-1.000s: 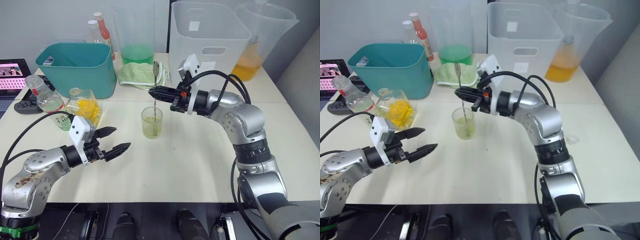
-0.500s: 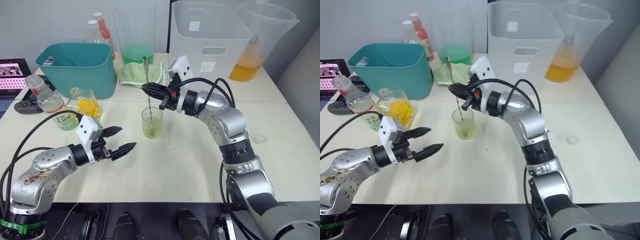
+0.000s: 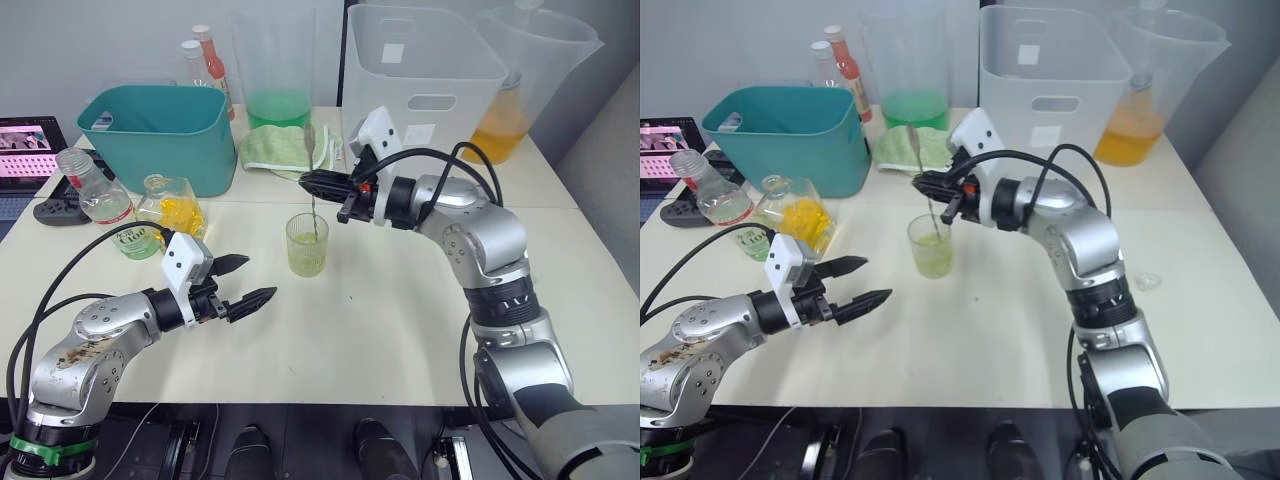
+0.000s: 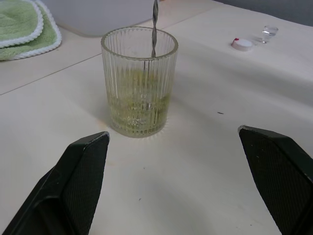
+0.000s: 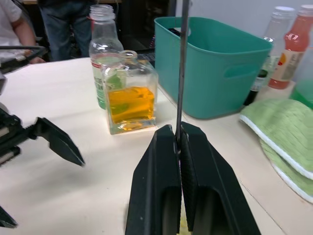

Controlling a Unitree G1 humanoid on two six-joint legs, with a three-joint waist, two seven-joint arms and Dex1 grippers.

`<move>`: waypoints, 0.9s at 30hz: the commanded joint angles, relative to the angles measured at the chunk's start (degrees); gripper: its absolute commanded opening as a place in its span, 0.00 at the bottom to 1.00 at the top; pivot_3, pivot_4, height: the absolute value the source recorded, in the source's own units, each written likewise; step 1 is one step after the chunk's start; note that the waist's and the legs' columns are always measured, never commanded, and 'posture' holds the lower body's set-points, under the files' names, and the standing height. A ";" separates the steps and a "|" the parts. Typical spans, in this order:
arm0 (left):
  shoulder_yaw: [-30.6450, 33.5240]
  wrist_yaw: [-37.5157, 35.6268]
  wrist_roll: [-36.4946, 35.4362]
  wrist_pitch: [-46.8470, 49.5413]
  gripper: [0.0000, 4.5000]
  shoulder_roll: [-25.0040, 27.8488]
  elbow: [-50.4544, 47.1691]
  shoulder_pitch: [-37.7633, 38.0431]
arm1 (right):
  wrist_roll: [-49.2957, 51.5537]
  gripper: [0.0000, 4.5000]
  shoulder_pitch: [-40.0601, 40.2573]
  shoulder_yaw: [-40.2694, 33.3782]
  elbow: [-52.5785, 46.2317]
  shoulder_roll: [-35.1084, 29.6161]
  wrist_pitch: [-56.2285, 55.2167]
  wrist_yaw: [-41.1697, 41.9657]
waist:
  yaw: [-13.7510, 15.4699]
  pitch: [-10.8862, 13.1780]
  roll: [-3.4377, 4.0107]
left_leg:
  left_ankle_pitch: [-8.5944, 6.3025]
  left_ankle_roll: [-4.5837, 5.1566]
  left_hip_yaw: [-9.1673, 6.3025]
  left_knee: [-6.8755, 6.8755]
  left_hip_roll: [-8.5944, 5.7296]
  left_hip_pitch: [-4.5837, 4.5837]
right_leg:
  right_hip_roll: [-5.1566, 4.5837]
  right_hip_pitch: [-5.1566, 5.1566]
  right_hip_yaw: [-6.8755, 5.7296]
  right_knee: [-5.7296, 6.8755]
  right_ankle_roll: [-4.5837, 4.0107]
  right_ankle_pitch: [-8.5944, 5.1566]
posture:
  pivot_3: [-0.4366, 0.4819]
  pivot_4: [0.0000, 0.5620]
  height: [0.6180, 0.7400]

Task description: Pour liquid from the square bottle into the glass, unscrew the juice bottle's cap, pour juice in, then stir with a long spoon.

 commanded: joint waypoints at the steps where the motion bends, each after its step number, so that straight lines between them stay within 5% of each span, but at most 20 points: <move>1: 0.11 -0.34 0.46 -1.70 0.99 -0.26 -1.00 0.07 | -3.48 0.00 -1.62 -0.38 2.05 1.59 -6.88 -2.30 | -0.05 0.00 0.00 | 0.00 0.00 0.00 0.00 0.00 0.00 | 0.00 0.00 0.00 0.00 0.00 0.00 | 0.48 0.27 0.81; 14: -0.41 -0.76 1.05 -1.95 0.99 -0.52 -0.75 -0.11 | -0.74 0.00 -0.83 -1.77 1.54 9.79 -7.44 -3.04 | -0.35 0.00 0.00 | 0.00 0.00 0.00 -0.03 0.00 -0.01 | 0.00 -0.02 0.00 0.03 0.00 0.00 | 0.48 0.27 0.81; 27: -1.03 -2.01 2.08 -3.43 0.99 -0.36 0.88 -0.12 | 4.65 0.00 0.10 -1.58 -8.13 -1.48 6.78 2.89 | -0.39 0.00 0.00 | 0.00 0.00 0.00 -0.02 0.00 0.00 | 0.01 -0.03 0.00 0.03 -0.01 -0.01 | 0.48 0.27 0.81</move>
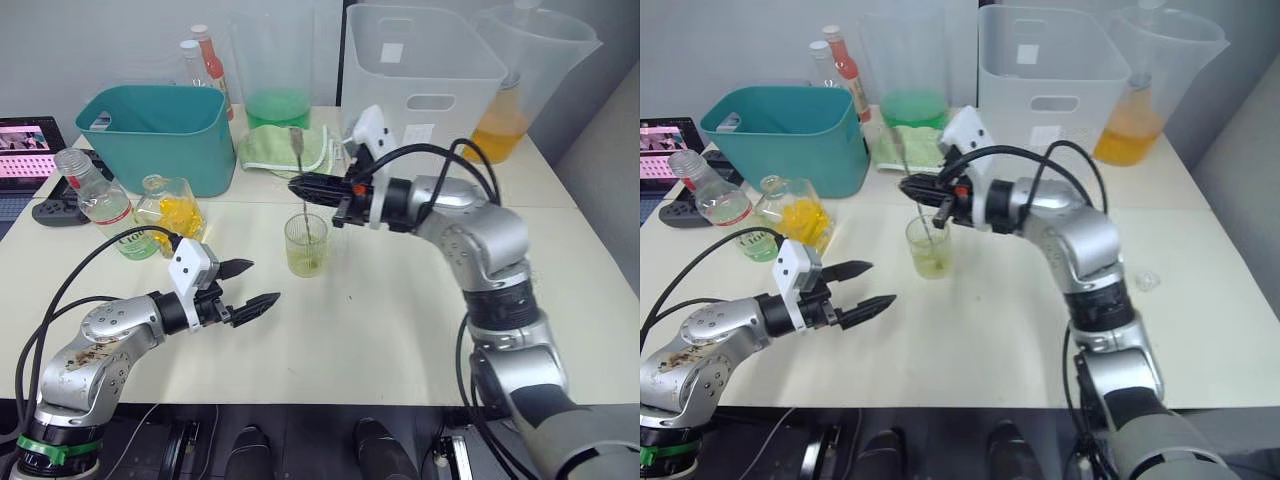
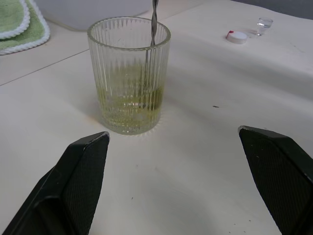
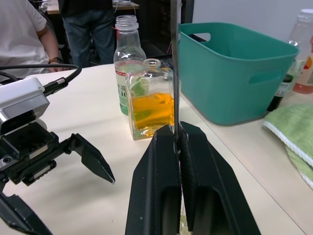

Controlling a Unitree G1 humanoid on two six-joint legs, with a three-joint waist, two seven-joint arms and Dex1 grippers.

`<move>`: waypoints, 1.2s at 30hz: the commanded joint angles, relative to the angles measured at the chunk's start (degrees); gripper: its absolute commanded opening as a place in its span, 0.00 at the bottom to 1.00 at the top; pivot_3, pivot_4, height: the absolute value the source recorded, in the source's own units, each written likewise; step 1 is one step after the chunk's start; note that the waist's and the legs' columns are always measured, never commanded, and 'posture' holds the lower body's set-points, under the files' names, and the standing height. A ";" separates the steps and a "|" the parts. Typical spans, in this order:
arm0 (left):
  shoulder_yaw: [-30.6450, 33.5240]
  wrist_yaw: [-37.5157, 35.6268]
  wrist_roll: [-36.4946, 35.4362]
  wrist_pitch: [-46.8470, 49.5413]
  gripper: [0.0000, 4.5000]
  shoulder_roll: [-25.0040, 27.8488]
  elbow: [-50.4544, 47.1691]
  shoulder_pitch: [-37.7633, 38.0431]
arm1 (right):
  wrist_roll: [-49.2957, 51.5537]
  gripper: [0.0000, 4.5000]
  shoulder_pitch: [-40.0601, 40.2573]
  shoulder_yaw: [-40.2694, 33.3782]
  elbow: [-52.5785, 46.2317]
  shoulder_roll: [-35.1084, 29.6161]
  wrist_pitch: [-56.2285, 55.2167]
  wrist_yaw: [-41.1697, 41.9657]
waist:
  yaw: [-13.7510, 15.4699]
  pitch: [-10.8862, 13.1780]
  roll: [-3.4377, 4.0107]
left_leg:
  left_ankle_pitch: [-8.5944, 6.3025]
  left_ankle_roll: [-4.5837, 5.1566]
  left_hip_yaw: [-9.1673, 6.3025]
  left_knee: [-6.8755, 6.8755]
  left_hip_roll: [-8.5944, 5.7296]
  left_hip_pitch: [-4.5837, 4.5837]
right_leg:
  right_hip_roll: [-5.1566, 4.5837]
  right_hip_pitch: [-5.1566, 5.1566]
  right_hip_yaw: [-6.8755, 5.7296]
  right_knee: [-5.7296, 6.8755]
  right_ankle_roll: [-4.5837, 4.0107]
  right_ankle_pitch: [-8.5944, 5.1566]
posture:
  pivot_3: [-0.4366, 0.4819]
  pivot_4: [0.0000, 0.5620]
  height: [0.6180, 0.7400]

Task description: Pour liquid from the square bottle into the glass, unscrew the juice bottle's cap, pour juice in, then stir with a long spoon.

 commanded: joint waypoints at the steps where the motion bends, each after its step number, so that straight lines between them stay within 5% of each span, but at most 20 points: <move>1: 0.83 -0.57 0.26 -1.63 0.99 0.18 -0.31 -0.30 | -0.83 0.00 -0.71 -0.56 -2.23 -2.87 -1.03 0.90 | -0.03 0.00 0.00 | 0.00 0.00 0.00 0.00 0.00 0.00 | 0.00 0.00 0.00 0.00 0.00 0.00 | 0.48 0.27 0.81; 17: 0.43 -0.72 0.84 -2.21 0.99 -0.09 0.07 -0.30 | -1.66 0.00 -2.54 -0.23 3.97 6.13 -9.53 -1.63 | -0.12 0.00 0.00 | 0.00 0.00 0.00 -0.01 0.00 -0.01 | 0.00 0.00 0.00 0.01 0.00 0.00 | 0.48 0.27 0.81; 27: 0.90 -1.51 1.24 -3.49 0.99 -0.32 0.45 -0.11 | -1.42 0.00 -2.06 0.25 -0.71 -2.54 -1.30 0.98 | 0.16 0.00 0.00 | 0.00 0.00 0.00 0.02 0.00 -0.02 | -0.01 0.01 0.00 -0.01 0.00 0.00 | 0.48 0.27 0.81; 36: 2.12 -1.75 0.44 -3.76 0.99 -0.80 -0.18 -0.06 | -3.06 0.00 -4.33 -0.06 3.13 0.05 -5.01 -0.44 | -0.10 0.00 0.00 | 0.00 0.00 0.00 -0.01 0.00 -0.01 | 0.00 0.00 0.00 0.00 0.00 0.00 | 0.48 0.27 0.81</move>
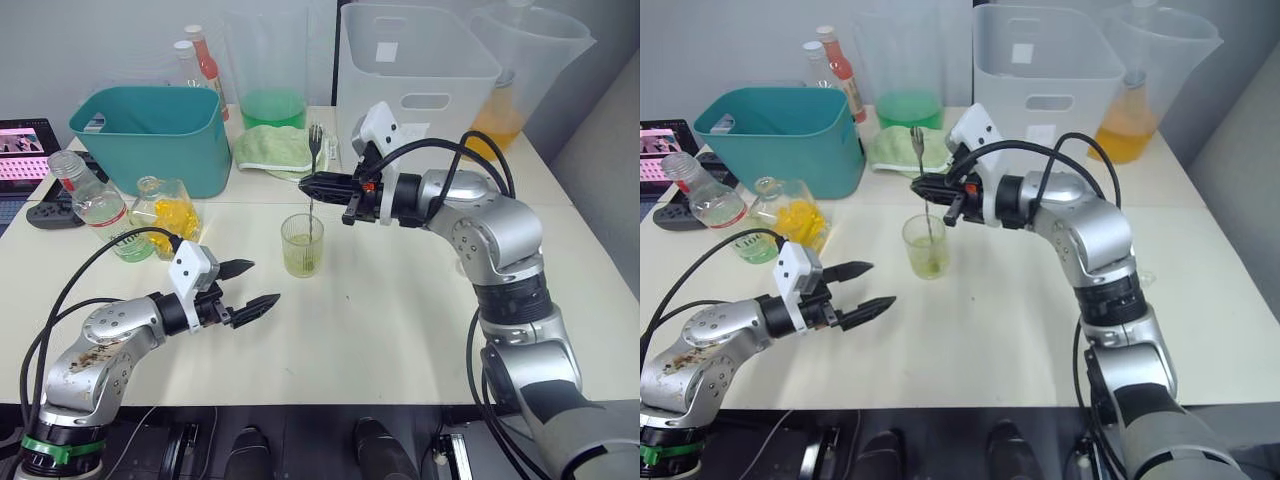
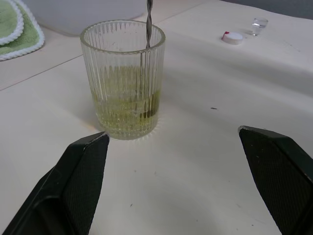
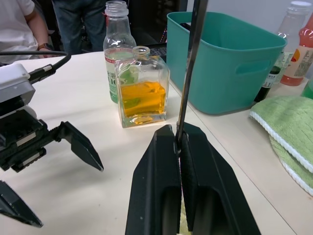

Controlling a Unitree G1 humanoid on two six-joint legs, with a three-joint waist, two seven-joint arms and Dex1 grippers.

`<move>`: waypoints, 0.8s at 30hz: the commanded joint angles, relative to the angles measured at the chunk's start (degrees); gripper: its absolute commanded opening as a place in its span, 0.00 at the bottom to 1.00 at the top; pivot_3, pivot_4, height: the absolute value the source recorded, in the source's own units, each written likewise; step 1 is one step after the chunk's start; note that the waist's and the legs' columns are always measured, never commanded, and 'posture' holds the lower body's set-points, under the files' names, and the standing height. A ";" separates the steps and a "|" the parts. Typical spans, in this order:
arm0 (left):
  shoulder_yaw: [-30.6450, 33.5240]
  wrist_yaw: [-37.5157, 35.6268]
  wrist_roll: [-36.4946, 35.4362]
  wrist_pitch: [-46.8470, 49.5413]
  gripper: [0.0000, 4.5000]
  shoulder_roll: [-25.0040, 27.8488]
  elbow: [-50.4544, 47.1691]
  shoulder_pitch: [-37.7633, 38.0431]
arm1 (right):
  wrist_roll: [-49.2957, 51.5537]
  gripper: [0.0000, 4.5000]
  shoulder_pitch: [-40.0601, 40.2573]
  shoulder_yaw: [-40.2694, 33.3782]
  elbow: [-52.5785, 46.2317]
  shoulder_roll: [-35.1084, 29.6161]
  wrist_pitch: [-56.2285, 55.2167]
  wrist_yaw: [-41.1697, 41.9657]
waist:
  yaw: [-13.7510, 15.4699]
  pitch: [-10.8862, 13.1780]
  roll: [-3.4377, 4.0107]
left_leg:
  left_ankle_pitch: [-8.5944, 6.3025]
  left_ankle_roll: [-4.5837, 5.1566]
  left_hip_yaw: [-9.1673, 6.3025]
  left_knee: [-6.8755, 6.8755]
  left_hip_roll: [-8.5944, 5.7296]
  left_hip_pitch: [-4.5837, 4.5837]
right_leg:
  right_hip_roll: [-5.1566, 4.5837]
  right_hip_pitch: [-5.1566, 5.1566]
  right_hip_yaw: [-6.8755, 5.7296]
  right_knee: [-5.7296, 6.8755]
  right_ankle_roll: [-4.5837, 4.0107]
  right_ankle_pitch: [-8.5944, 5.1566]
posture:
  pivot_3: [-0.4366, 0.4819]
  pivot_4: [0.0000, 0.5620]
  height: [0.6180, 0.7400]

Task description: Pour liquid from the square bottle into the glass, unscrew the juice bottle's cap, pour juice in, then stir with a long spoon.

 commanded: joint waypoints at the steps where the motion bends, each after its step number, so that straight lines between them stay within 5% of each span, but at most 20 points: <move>1: 2.18 -0.17 -1.14 -1.26 0.99 0.10 -1.37 -0.20 | -0.69 0.00 -2.65 -1.05 0.43 1.69 -3.53 -0.96 | 0.00 0.00 0.00 | 0.00 0.00 0.00 0.00 0.00 0.00 | 0.00 0.00 0.00 0.00 0.00 0.00 | 0.48 0.27 0.81; 24: 3.65 -1.50 -0.63 -1.48 0.99 0.94 0.34 -1.47 | 5.80 0.00 -3.69 -7.00 -3.14 -1.09 2.20 0.84 | 0.13 0.00 0.00 | 0.00 0.00 0.00 0.00 0.00 0.00 | 0.00 0.00 0.00 0.01 0.00 0.00 | 0.48 0.27 0.81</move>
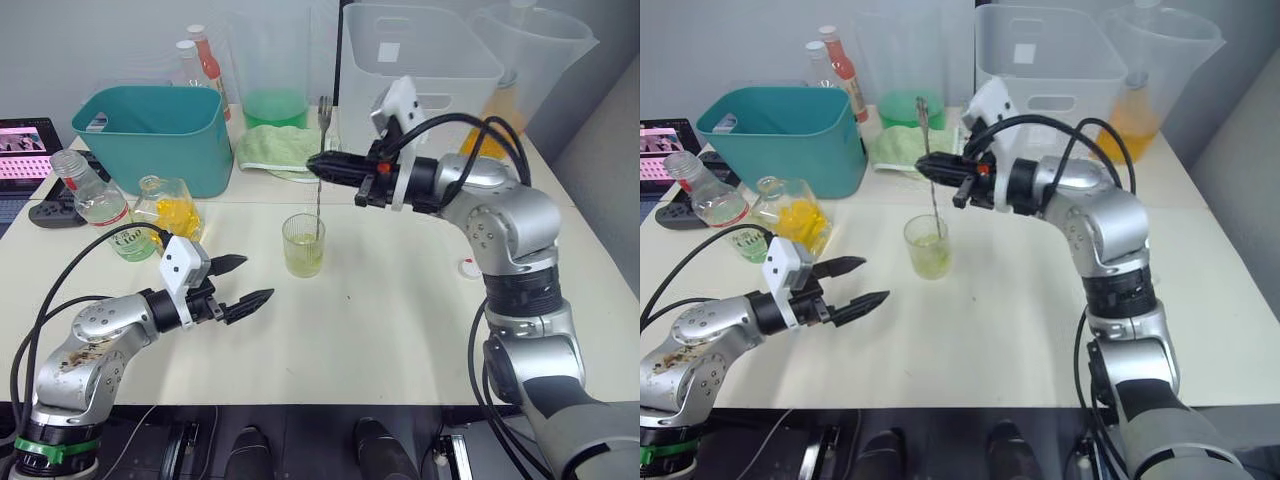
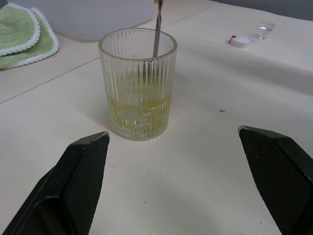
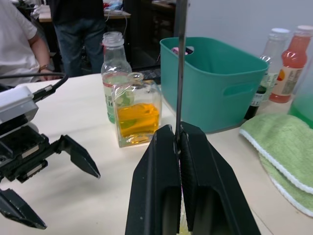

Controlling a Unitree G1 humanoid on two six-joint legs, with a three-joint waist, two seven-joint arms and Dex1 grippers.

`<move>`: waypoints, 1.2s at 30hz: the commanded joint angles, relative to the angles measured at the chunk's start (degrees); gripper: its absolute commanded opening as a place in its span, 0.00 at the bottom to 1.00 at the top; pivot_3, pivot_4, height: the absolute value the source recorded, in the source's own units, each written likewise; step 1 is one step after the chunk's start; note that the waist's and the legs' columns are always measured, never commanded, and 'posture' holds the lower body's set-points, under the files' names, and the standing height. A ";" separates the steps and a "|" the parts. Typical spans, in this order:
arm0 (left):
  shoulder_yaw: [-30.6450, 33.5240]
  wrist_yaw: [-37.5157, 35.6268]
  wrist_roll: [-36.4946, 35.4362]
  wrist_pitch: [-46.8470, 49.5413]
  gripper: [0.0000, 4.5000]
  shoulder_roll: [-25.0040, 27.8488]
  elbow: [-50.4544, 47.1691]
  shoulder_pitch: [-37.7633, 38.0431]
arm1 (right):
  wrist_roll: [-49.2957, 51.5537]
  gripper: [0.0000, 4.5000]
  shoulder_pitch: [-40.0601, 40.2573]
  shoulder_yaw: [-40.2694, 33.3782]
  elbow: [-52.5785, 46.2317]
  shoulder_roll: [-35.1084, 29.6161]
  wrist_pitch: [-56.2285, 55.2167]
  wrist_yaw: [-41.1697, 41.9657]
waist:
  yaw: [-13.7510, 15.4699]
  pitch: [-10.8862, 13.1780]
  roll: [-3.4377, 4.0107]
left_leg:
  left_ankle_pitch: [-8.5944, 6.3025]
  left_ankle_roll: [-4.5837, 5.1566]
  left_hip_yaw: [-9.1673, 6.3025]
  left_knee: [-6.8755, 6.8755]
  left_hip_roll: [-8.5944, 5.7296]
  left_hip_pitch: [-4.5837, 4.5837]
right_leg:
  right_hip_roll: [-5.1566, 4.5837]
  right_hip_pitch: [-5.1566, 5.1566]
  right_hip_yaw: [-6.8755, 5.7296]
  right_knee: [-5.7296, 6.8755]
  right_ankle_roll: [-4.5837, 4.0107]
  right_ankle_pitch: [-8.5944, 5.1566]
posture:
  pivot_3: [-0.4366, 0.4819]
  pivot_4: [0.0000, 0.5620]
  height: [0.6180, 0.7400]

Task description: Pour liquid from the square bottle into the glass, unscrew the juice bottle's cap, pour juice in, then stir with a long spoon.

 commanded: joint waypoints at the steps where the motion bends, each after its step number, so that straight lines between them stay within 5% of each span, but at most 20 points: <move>1: 1.35 -0.64 -0.55 -1.67 0.99 0.52 0.10 -1.47 | 3.01 0.00 -2.94 -2.09 -2.61 0.61 0.61 -0.14 | -0.06 0.00 0.00 | 0.00 0.00 0.00 0.00 0.00 0.00 | 0.00 0.00 0.00 0.00 0.00 0.00 | 0.48 0.27 0.81; 36: 2.56 -3.59 -0.95 -3.82 0.99 0.59 3.24 -5.13 | 10.11 0.00 -9.08 -9.24 0.07 -3.16 6.96 -3.30 | -0.13 0.02 0.02 | 0.00 0.00 0.00 -0.01 0.00 -0.02 | 0.00 -0.02 0.00 0.00 0.00 0.00 | 0.48 0.27 0.81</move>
